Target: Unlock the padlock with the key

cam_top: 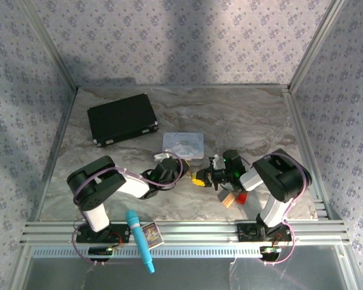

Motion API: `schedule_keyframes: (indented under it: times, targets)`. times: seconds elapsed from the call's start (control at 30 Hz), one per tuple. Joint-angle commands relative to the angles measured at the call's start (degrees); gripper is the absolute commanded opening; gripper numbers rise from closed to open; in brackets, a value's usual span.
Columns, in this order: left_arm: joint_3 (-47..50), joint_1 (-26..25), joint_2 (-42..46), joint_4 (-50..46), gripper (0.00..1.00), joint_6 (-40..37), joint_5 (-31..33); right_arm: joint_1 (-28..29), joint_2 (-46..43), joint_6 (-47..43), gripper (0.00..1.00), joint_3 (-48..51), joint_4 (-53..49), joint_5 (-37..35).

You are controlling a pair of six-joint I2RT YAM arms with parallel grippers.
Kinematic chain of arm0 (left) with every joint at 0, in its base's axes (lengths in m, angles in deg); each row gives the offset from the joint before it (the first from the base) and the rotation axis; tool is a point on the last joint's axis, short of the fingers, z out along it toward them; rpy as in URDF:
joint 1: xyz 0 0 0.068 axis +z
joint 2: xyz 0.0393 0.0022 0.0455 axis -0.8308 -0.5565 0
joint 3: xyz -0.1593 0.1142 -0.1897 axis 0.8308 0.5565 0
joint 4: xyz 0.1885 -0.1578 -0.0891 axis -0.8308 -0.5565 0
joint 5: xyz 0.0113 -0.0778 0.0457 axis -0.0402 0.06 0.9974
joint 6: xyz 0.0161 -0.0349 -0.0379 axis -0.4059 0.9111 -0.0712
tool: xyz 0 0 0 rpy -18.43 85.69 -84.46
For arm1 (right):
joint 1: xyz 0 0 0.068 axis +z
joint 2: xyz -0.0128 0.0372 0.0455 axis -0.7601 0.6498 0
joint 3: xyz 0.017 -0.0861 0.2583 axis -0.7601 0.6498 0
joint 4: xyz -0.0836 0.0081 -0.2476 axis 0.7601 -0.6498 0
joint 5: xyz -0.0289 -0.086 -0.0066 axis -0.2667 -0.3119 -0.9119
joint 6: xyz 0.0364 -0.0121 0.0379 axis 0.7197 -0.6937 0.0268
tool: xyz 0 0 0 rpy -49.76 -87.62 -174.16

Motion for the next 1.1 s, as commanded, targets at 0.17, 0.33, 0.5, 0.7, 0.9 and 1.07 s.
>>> schedule_keyframes:
  times: [0.17, 0.33, 0.5, 0.7, 0.9, 1.07]
  targets:
    - [-1.9, -2.9, 1.1, -12.8, 0.20, -0.1, -4.8, 2.1, -9.0, -7.3, 0.00, -2.3, -8.6, -8.7]
    - [-1.9, -2.9, 0.8, -10.7, 0.31, 0.0, -5.3, 3.1, -8.4, -7.3, 0.00, -2.9, -8.7, -9.2]
    - [-1.4, -3.1, 1.4, -9.1, 0.34, 0.3, -5.5, 4.6, -8.6, -7.3, 0.00, -3.3, -9.4, -10.2]
    - [-1.0, -3.2, 1.1, -9.1, 0.26, 1.1, -5.2, 5.4, -8.2, -7.8, 0.00, -4.6, -11.1, -10.2]
    - [-0.7, -3.1, 1.4, -9.7, 0.26, 1.1, -4.8, 5.6, -9.6, -10.0, 0.00, -4.2, -15.5, -11.8]
    - [-0.4, -2.9, 1.3, -9.2, 0.32, 1.9, -3.6, 5.8, -9.7, -10.1, 0.00, -4.7, -15.9, -11.5]
